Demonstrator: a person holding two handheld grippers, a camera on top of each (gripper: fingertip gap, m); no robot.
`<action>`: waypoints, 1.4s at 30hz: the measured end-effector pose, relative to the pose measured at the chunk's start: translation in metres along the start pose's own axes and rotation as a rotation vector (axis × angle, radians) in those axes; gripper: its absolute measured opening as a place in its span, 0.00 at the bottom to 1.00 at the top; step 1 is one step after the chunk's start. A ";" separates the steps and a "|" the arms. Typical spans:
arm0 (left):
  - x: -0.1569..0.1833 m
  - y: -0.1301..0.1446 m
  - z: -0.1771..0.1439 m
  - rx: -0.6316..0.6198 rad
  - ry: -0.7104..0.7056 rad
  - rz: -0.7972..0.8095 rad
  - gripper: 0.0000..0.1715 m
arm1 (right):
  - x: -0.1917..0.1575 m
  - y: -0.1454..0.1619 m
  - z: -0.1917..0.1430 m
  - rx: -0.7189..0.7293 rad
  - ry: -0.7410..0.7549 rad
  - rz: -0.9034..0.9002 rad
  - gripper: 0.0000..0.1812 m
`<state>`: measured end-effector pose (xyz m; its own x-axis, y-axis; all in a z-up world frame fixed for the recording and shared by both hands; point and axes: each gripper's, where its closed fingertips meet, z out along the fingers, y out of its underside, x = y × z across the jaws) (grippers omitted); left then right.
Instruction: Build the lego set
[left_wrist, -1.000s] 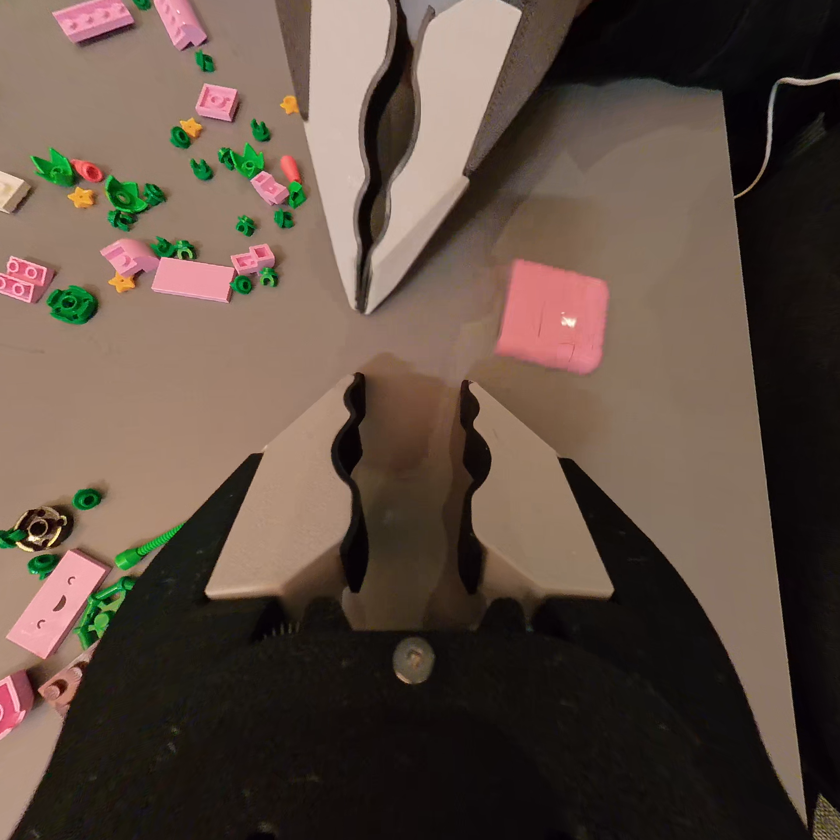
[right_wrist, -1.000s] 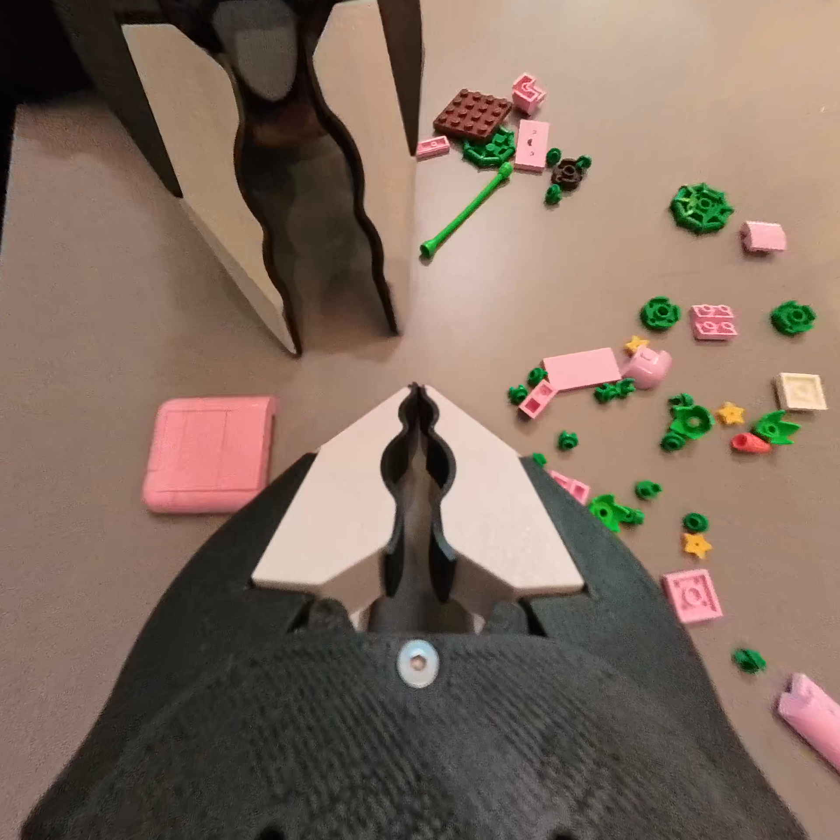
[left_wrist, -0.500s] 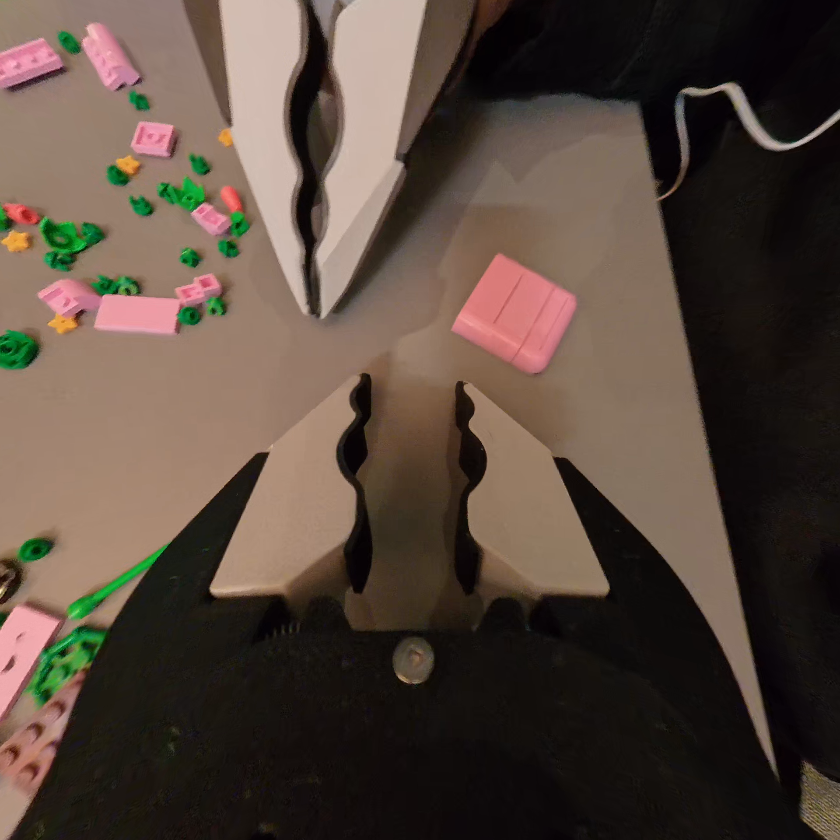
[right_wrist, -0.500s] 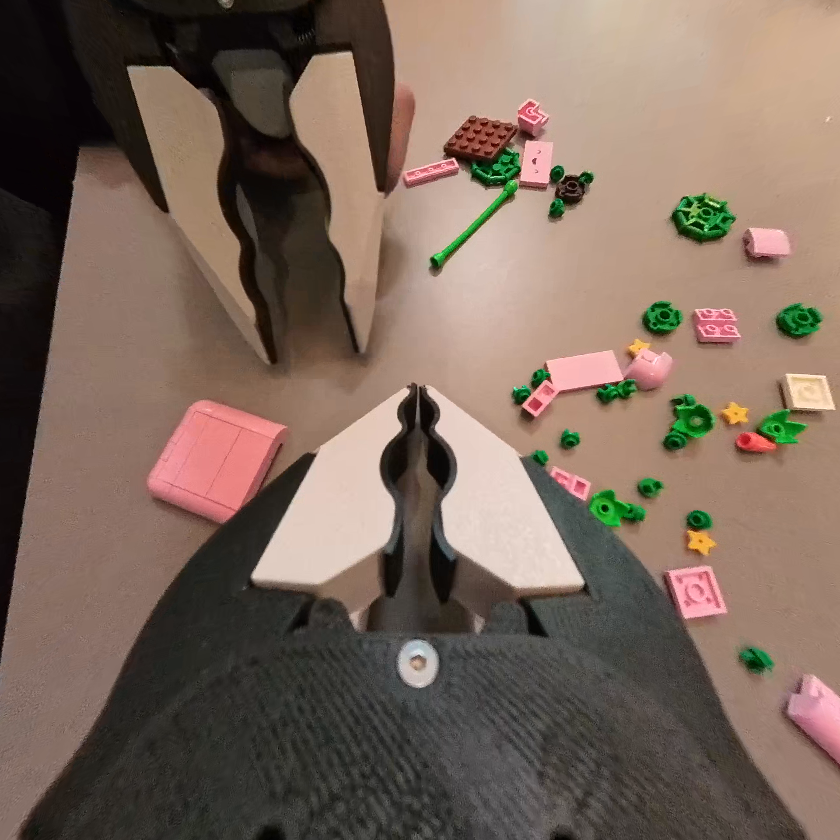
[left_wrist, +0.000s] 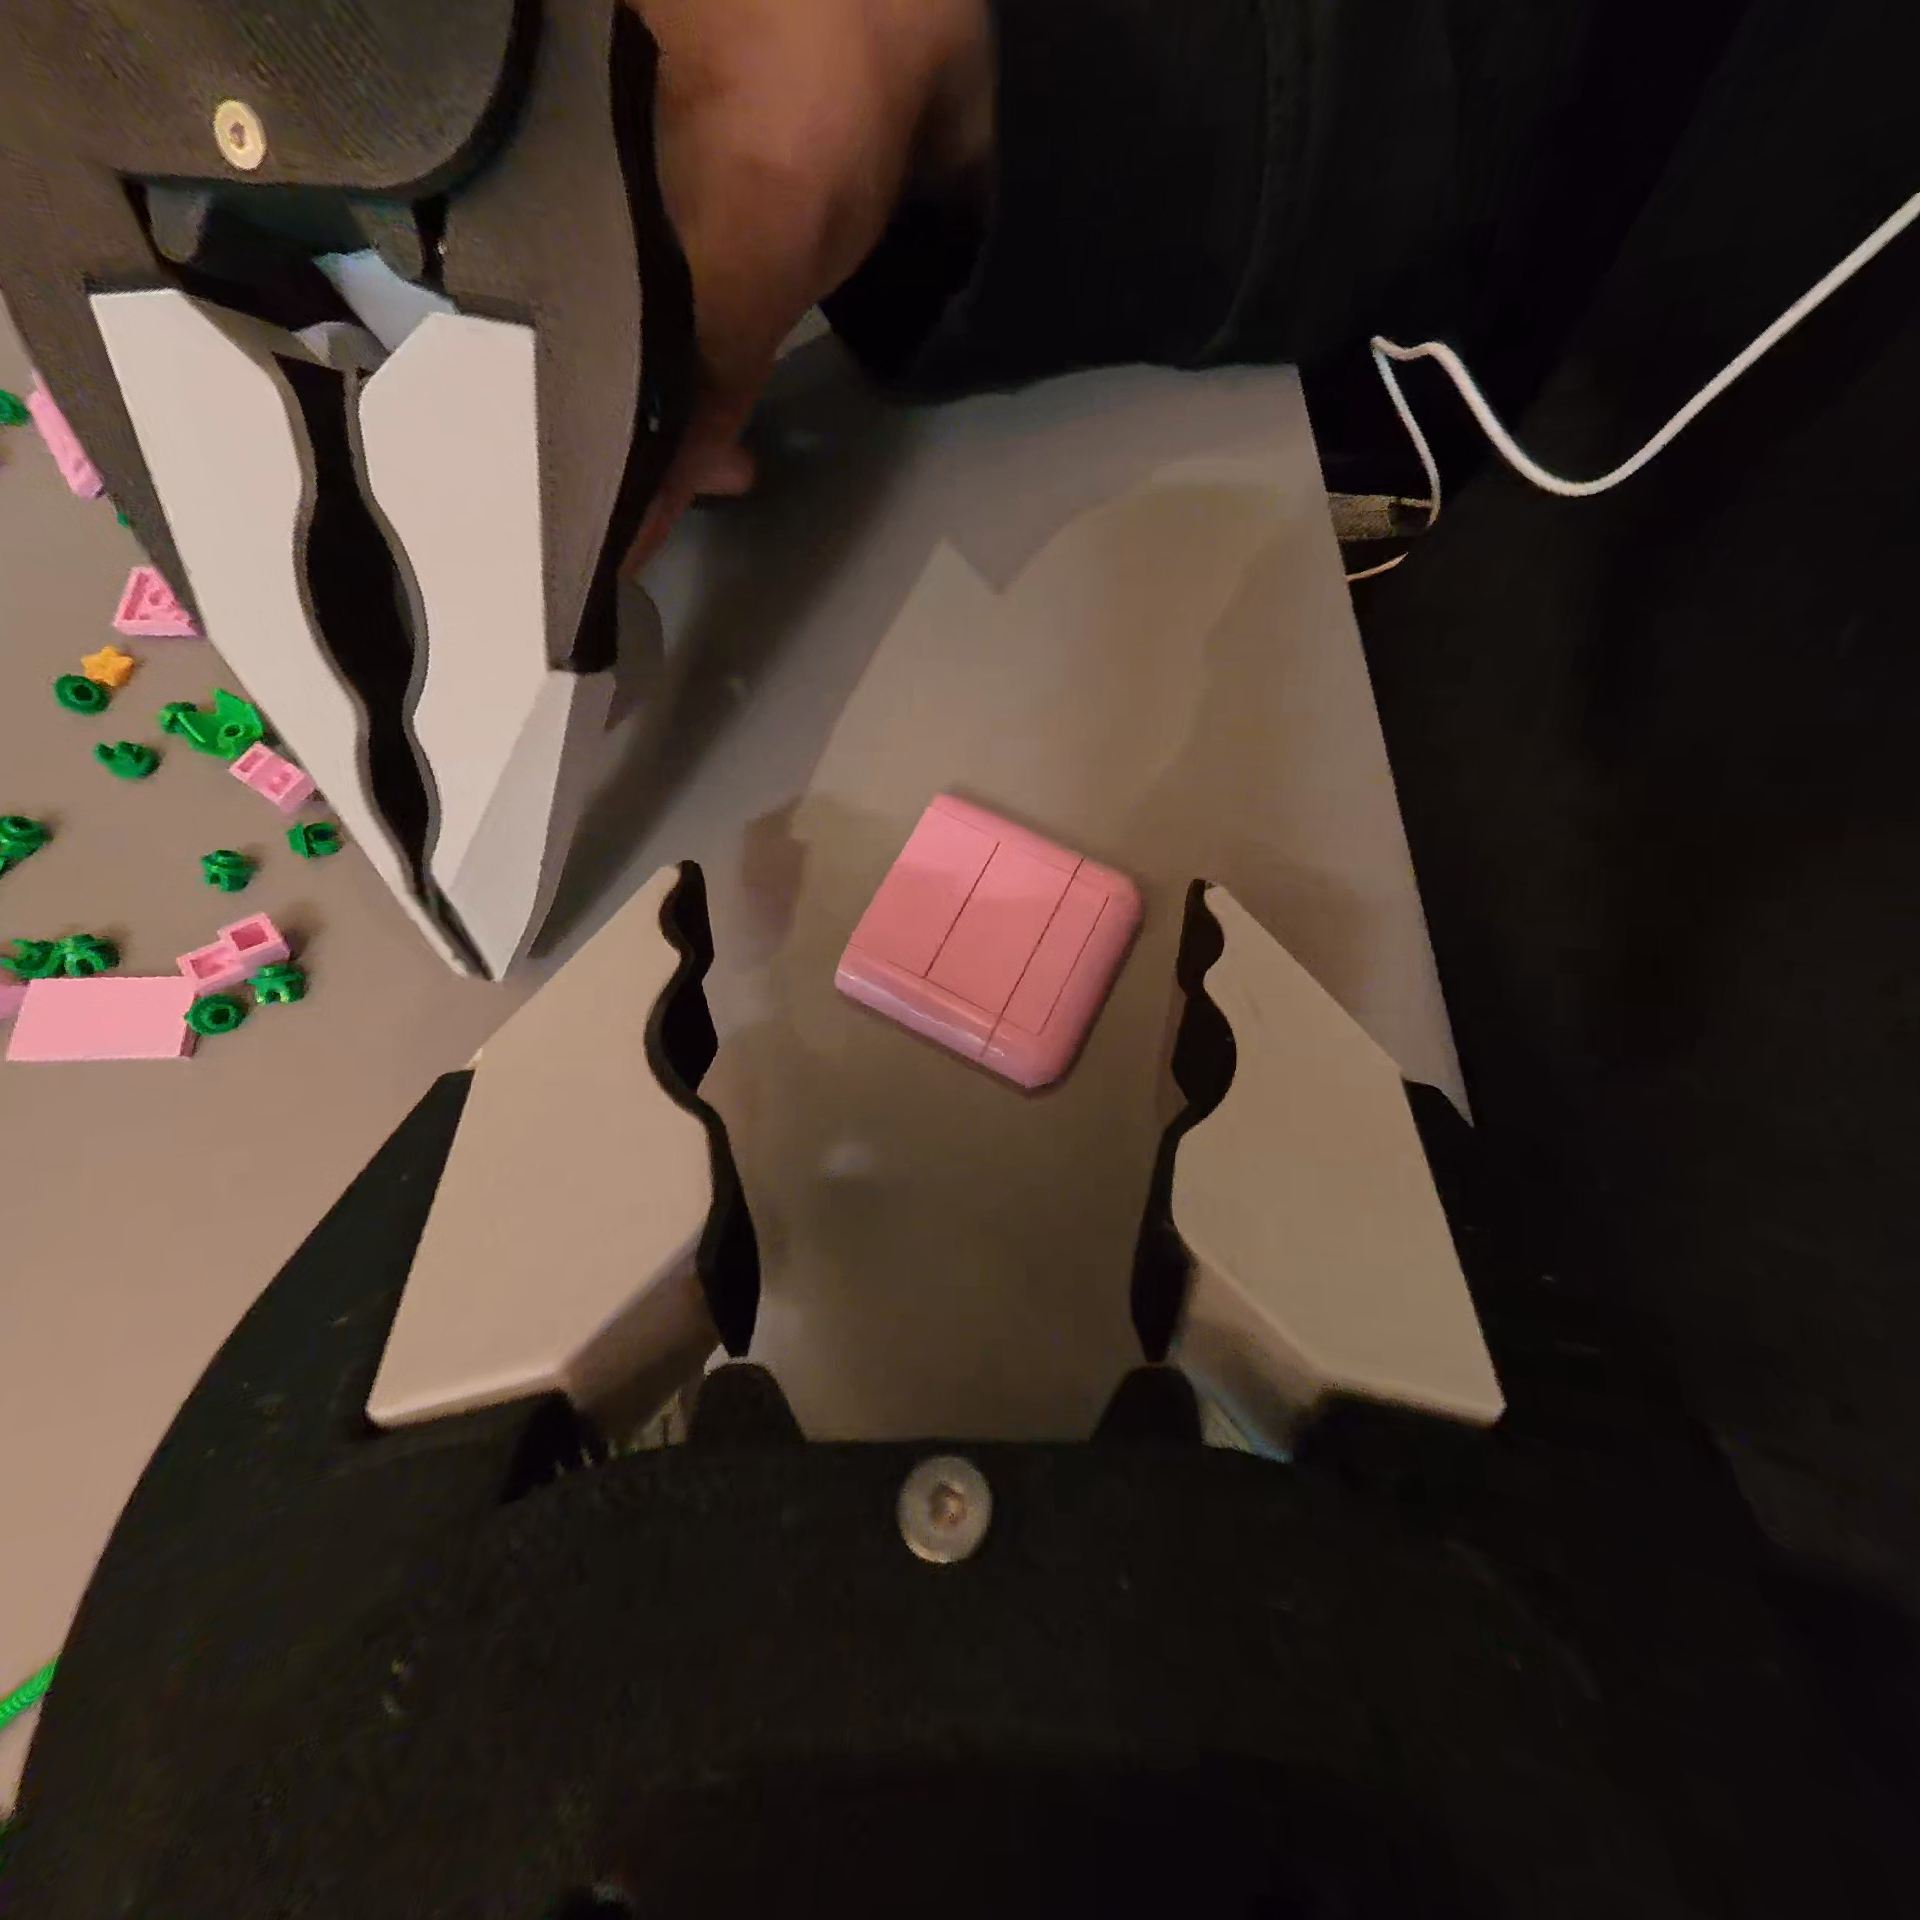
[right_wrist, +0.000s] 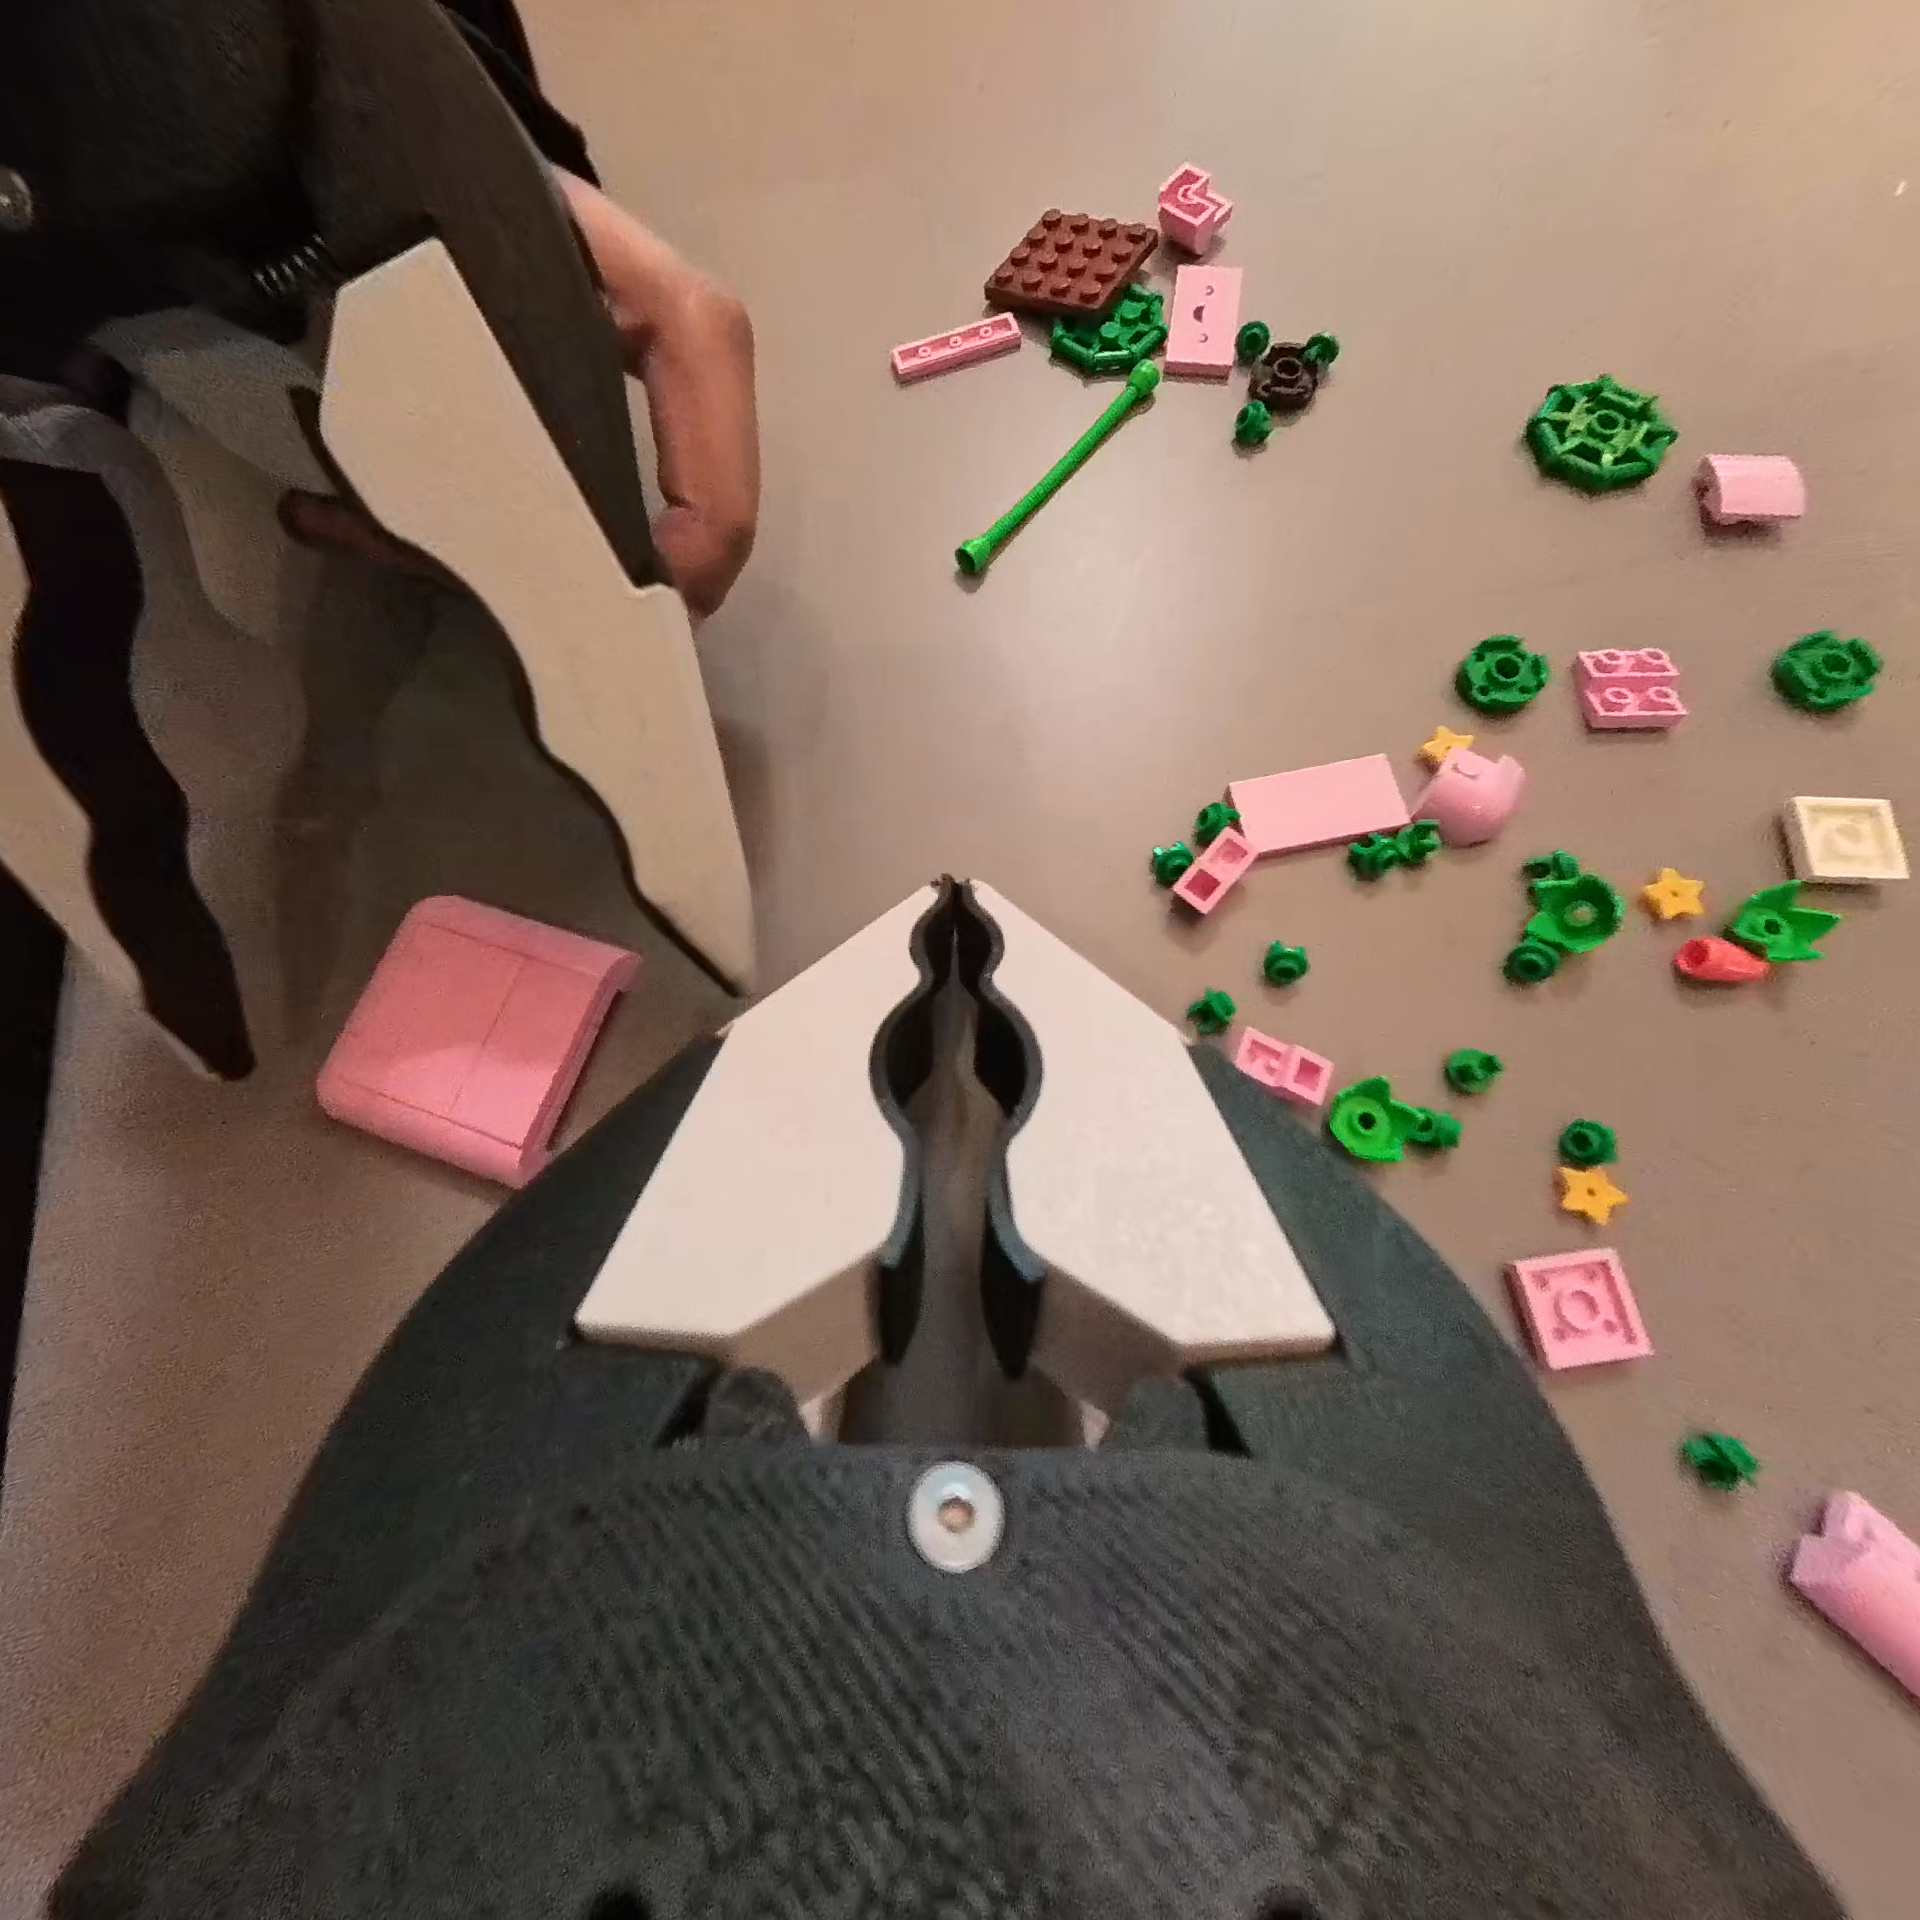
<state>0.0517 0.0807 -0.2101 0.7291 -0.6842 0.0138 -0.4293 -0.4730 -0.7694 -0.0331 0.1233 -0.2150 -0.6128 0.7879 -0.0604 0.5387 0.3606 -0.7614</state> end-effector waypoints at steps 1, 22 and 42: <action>-0.003 0.001 -0.001 -0.005 -0.007 -0.008 0.51 | 0.001 0.000 0.000 -0.001 0.002 0.002 0.00; -0.045 0.018 -0.016 -0.029 -0.154 -0.058 0.46 | 0.004 0.005 0.000 -0.026 0.018 0.013 0.00; -0.060 0.018 -0.025 0.004 -0.210 -0.063 0.39 | 0.010 -0.004 -0.012 0.041 0.015 0.086 0.09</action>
<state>-0.0129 0.0993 -0.2088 0.8496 -0.5226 -0.0711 -0.3777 -0.5088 -0.7736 -0.0347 0.1352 -0.2047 -0.5561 0.8228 -0.1174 0.5648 0.2706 -0.7796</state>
